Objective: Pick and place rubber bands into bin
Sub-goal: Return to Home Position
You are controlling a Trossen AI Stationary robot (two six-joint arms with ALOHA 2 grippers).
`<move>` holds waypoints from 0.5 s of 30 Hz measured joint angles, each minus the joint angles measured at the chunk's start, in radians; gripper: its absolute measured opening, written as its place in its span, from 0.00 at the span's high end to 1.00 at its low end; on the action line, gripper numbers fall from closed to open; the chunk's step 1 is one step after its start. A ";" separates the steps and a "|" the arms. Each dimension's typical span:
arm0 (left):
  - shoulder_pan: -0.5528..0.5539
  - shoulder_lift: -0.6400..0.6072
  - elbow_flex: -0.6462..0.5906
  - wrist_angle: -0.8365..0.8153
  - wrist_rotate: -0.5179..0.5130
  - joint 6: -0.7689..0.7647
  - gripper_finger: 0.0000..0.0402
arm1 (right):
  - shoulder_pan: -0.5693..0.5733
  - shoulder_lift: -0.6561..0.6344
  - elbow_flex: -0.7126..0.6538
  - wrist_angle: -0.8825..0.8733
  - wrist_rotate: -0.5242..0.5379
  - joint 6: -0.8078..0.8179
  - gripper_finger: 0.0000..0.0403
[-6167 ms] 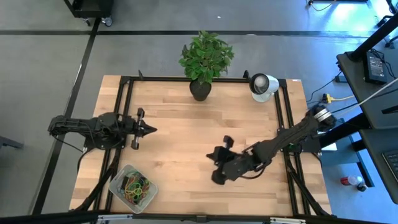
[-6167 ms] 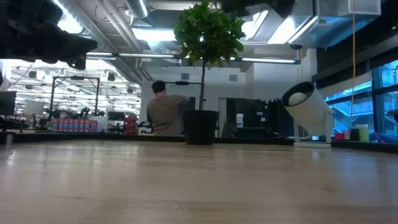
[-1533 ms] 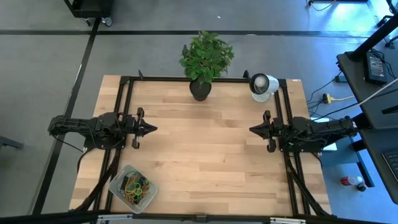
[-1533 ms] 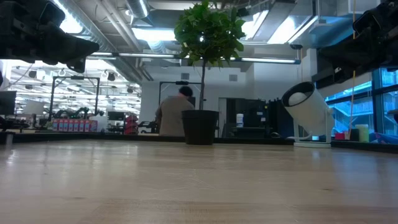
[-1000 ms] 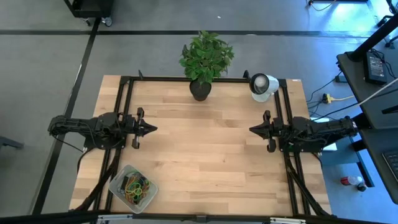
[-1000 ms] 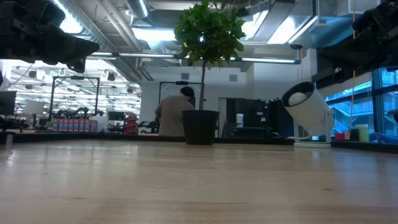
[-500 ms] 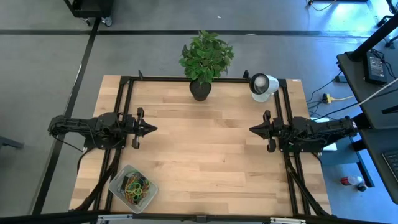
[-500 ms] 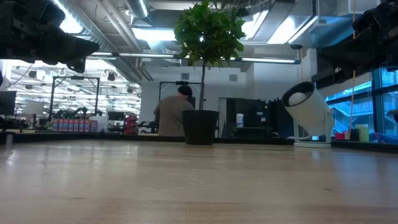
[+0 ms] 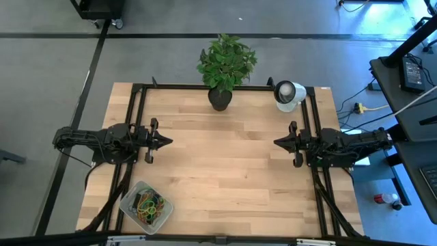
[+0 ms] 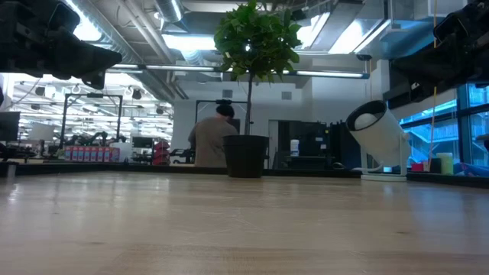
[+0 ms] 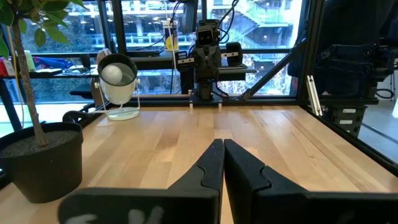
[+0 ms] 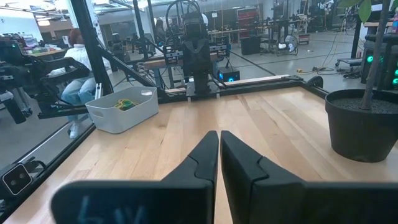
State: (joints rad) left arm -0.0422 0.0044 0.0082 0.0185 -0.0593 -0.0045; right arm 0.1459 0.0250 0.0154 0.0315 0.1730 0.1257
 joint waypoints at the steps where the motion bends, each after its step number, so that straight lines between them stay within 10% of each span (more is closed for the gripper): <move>1: 0.000 0.000 0.000 0.000 0.000 0.000 0.98 | 0.000 0.000 0.000 0.000 0.000 0.001 0.94; 15: 0.000 0.000 0.000 0.000 0.000 0.000 0.98 | 0.000 0.000 0.000 0.000 0.000 0.000 0.94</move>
State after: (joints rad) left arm -0.0420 0.0044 0.0082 0.0189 -0.0593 -0.0045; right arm 0.1462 0.0253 0.0154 0.0315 0.1730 0.1253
